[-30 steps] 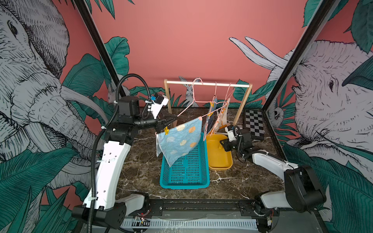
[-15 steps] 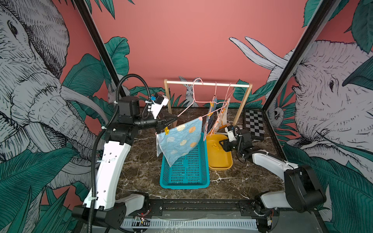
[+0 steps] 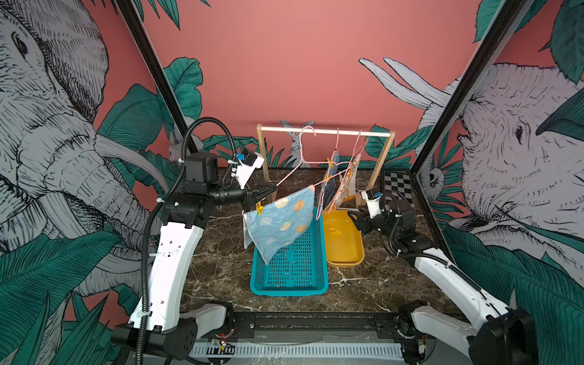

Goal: Remove the clothespins securing towels to the hanger
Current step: Place the clothespin in the storage box.

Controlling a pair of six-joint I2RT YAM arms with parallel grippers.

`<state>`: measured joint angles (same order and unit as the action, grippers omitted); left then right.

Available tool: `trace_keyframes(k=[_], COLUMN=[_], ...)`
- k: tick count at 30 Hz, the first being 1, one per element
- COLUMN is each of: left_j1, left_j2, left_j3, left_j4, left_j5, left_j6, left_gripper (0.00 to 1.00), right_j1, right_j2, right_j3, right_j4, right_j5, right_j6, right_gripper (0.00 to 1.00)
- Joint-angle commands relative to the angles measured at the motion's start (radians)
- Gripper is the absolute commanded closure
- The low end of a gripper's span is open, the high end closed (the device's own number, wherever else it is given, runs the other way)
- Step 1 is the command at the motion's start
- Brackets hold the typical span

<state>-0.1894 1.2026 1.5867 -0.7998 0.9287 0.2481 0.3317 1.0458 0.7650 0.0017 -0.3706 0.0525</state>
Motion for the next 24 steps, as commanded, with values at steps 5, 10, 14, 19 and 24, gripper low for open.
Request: trace_keyframes(k=[5,10,14,19,24], left_j1=[-0.005,-0.004,-0.004,-0.004,-0.004], left_j2=[-0.029,-0.027,-0.028,-0.009,0.008], left_j3=[0.065,0.094,0.116,0.150,0.163], left_j4=[-0.045,-0.051,-0.061,-0.098,-0.130], left_j5=[0.027,0.050,0.050,0.106,0.138], left_j6=[0.045,0.043,0.047,0.067,0.097], left_gripper=[1.00,1.00,1.00,1.00,1.00], right_j1=[-0.003,-0.003,-0.004,-0.003,-0.004], right_j2=[-0.028,-0.009,0.015,0.052,0.110], right_j3=[0.158,0.266,0.364,0.483,0.615], right_j4=[-0.108,-0.154,-0.214,-0.281,-0.348], right_j5=[-0.168,-0.263,-0.309,-0.399,-0.467], right_j6=[-0.131,-0.203,-0.266,-0.337,-0.376], right_gripper=[0.48,0.48,0.48,0.45,0.43])
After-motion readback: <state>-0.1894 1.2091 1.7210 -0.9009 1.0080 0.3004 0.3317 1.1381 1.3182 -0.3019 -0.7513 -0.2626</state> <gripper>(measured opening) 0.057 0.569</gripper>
